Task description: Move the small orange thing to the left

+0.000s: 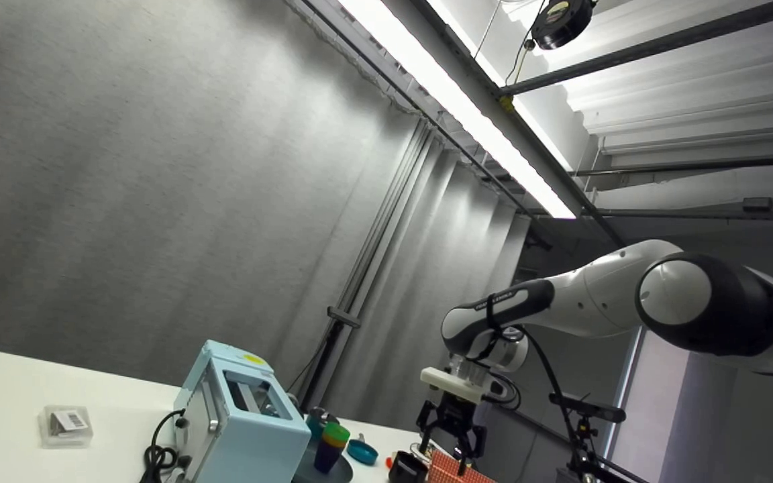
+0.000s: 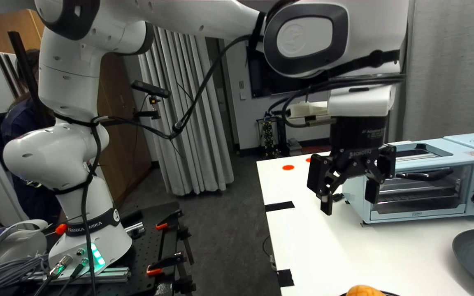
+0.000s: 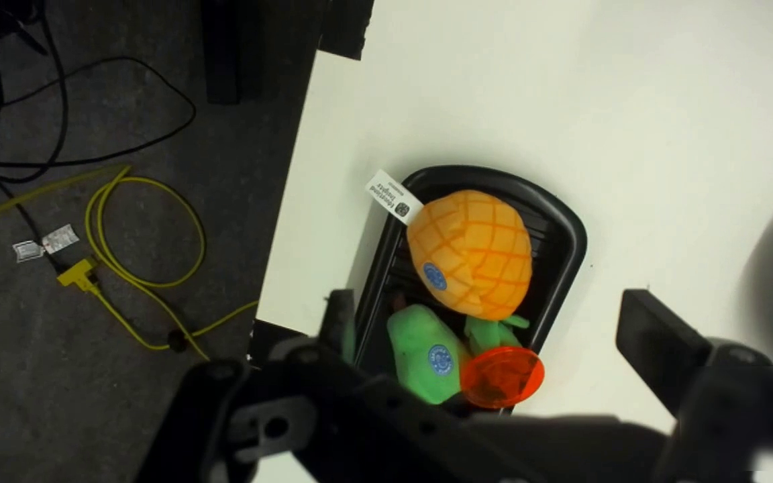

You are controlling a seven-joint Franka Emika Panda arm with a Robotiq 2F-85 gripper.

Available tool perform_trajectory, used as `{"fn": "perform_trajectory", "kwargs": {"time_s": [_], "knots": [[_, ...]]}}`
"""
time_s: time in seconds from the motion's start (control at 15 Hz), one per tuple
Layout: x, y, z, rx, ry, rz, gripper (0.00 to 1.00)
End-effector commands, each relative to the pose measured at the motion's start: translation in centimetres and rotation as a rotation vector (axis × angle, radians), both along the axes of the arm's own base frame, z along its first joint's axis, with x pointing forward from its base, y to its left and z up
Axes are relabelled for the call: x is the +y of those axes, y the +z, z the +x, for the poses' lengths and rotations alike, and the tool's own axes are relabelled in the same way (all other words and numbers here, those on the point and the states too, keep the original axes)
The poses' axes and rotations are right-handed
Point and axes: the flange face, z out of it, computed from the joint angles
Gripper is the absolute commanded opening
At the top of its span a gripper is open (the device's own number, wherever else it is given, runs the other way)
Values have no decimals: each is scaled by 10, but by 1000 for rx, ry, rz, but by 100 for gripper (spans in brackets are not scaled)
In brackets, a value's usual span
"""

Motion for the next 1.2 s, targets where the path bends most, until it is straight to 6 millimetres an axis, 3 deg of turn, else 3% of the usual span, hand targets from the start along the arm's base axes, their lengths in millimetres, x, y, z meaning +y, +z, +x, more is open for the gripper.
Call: {"fn": "perform_trajectory", "kwargs": {"time_s": [0.0, 0.53, 0.6, 0.73, 1.13], "knots": [[-35, -23, 3, -9, -97, -28, 100], [-84, -83, 1, -29, -310, 34, 100], [-72, -76, -11, 10, -254, 19, 100], [-74, -84, -11, 18, -259, 21, 100], [-72, -82, -10, 16, -255, 21, 100]]}}
